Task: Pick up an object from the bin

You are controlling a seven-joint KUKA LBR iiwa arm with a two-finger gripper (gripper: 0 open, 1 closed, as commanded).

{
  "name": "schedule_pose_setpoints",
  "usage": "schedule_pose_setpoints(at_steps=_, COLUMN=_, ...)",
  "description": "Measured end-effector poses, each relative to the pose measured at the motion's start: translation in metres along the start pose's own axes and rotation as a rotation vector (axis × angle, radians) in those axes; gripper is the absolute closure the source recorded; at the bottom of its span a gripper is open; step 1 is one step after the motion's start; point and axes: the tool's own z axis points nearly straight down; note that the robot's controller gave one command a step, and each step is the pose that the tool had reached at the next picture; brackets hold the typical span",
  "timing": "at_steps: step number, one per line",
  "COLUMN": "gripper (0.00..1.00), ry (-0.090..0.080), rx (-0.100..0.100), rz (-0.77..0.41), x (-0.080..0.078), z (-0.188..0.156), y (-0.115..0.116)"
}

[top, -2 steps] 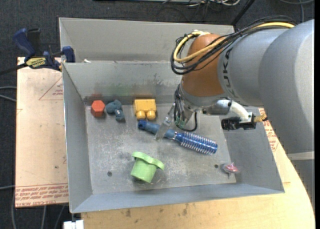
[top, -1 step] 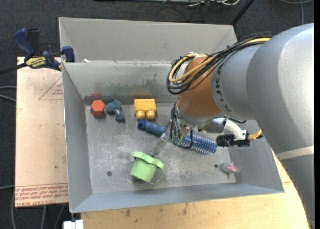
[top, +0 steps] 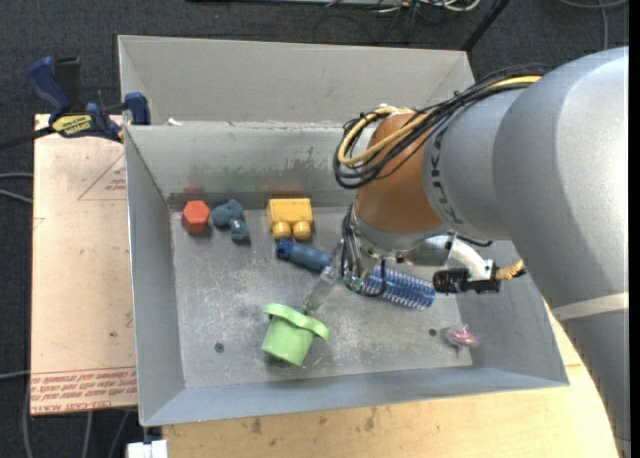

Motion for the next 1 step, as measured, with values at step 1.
schedule_pose_setpoints(at_steps=1, gripper=1.0, ry=-0.002, rx=-0.002, rz=0.0, x=-0.0006, z=-0.0014, y=0.0005)
